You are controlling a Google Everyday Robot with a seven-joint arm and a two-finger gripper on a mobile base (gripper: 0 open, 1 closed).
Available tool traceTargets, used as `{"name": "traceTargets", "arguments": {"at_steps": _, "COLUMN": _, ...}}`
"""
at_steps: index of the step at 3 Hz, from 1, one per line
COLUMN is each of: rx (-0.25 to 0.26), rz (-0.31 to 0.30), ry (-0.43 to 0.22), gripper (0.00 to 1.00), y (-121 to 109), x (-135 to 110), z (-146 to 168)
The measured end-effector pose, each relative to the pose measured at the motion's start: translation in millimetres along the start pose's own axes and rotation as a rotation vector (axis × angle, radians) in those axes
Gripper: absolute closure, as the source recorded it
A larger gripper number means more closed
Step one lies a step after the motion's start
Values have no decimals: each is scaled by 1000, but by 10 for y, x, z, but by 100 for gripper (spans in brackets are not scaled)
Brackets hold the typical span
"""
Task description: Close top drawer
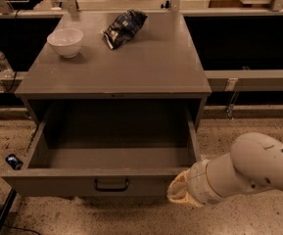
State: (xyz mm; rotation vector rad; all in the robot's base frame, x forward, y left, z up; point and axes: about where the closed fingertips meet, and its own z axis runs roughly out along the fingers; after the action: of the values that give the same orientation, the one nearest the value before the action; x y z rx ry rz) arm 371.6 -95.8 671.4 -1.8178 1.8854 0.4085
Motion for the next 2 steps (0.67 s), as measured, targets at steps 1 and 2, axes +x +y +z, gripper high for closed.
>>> {"name": "traceTargets", "arguments": {"at_steps": 1, "rx": 29, "rz": -23, "ry": 8, "gripper": 100, "y": -89, "x": 61, "z": 211}}
{"name": "traceTargets", "arguments": {"at_steps": 2, "rx": 90, "rz": -40, "ry": 31, "gripper": 100, "y": -250, "x": 94, "z": 446}}
